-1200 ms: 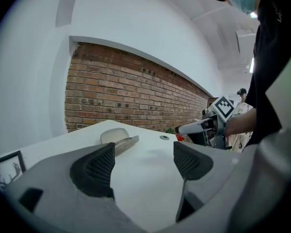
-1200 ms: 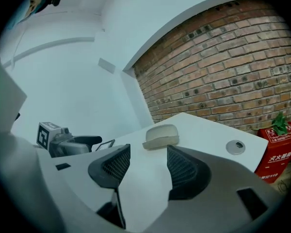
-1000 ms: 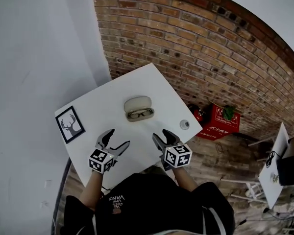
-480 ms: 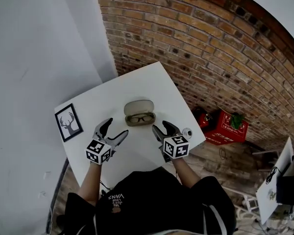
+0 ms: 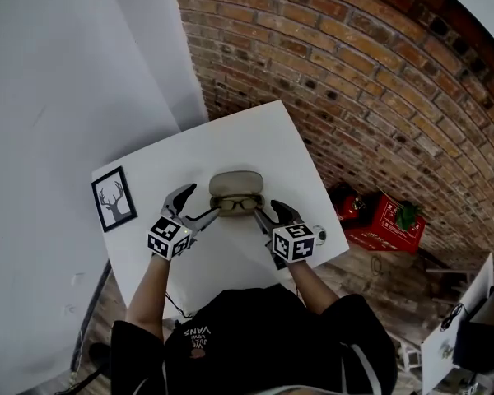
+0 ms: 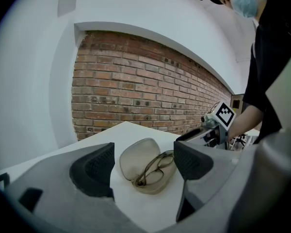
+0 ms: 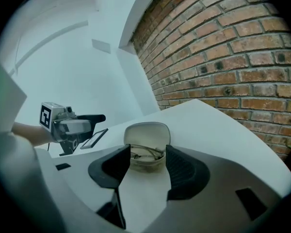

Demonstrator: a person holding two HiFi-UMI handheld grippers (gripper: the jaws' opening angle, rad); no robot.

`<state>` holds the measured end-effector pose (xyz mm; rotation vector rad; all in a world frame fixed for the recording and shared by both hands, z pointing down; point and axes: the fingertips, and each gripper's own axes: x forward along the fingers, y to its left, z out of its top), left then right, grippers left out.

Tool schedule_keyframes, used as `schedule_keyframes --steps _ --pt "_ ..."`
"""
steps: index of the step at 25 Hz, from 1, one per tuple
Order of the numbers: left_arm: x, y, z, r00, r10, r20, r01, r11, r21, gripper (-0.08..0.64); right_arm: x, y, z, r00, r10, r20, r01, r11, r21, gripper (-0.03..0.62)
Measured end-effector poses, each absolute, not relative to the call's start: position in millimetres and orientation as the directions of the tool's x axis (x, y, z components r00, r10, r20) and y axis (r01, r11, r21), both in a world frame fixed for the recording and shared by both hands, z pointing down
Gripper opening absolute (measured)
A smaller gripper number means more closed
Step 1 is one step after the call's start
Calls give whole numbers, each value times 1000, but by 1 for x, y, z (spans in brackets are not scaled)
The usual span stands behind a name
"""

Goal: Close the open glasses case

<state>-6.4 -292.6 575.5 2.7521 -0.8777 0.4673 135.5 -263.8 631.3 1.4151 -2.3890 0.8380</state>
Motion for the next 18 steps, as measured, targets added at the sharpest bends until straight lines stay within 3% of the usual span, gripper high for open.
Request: schedule_keyframes --steps 18 --pt "33 -332 623 825 -376 422 -495 -841 218 462 131 -264 673 -564 -618 548 -826 417 -380 221"
